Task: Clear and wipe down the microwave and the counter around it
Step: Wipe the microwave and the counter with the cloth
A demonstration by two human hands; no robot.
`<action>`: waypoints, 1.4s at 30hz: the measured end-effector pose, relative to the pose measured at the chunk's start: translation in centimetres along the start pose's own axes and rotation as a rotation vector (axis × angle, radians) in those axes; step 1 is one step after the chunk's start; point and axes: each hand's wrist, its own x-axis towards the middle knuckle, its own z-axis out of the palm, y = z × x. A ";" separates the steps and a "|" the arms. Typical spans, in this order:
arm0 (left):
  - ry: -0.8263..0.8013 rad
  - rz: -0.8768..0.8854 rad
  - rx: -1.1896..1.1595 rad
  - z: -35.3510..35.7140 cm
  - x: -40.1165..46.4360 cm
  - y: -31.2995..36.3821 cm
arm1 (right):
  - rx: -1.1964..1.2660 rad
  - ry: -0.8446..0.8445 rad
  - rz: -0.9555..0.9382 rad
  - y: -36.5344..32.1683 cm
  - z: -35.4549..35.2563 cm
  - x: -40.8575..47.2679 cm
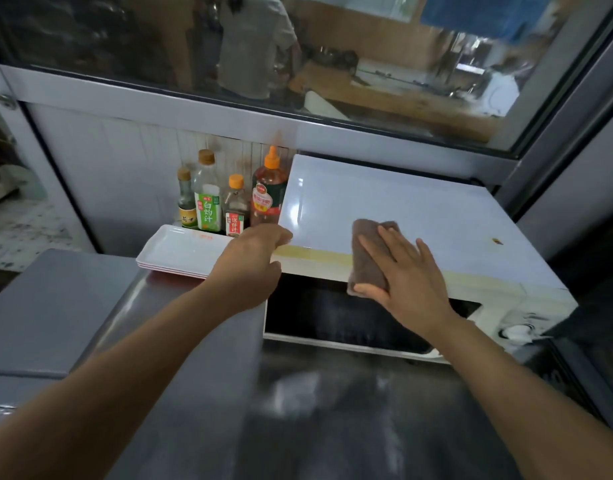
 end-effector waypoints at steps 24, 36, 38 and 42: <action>0.014 0.254 0.320 9.2 0.1 10.9 | -0.014 0.108 0.170 10.6 1.0 -6.6; 0.008 0.288 0.391 15.9 0.8 18.9 | 0.378 0.189 0.289 22.4 1.6 -11.9; 0.021 0.290 0.412 16.5 0.7 19.6 | 0.541 0.186 0.295 23.3 1.6 -12.5; 0.050 0.266 0.417 17.3 0.3 20.4 | 0.681 0.276 0.272 24.0 1.8 -13.5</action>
